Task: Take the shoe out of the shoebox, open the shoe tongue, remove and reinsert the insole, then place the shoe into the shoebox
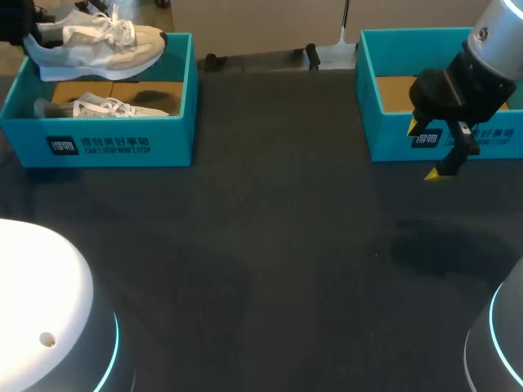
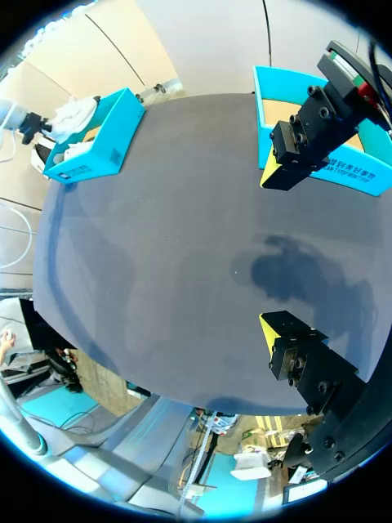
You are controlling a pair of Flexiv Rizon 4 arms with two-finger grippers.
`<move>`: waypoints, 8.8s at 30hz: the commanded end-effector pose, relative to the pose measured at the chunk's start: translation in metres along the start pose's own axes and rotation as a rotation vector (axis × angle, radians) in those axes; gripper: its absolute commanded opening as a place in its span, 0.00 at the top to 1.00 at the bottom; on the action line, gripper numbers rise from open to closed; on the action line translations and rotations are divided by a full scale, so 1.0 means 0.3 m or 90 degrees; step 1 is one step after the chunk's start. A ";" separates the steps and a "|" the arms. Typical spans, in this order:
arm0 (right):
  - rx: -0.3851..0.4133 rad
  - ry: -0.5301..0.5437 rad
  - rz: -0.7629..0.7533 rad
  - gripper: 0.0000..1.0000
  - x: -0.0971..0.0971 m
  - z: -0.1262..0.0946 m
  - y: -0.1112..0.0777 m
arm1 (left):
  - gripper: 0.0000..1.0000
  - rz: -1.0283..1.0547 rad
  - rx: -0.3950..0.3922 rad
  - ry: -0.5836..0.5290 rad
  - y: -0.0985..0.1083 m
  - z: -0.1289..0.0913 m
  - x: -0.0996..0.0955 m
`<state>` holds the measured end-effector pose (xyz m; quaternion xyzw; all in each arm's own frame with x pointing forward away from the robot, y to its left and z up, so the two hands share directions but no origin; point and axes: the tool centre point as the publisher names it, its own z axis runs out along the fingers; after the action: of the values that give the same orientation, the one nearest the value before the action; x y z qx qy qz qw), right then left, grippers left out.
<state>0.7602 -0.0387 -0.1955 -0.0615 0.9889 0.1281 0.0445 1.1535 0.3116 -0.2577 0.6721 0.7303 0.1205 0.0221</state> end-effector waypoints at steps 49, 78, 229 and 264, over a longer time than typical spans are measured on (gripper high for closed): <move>0.003 0.001 0.001 0.00 -0.003 0.005 0.003 | 1.00 0.046 0.046 -0.002 0.085 0.260 -0.120; 0.003 0.001 0.001 0.00 -0.003 0.005 0.003 | 1.00 0.037 0.065 0.043 0.078 0.344 -0.071; 0.003 0.001 0.001 0.00 -0.003 0.005 0.003 | 0.44 0.126 0.096 -0.087 -0.373 0.218 -0.051; 0.003 0.001 0.001 0.00 -0.003 0.005 0.003 | 1.00 0.159 0.111 -0.027 -0.385 0.320 -0.045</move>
<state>0.7602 -0.0387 -0.1955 -0.0614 0.9889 0.1281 0.0445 1.0607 0.3079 -0.3810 0.7578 0.6505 0.0421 -0.0285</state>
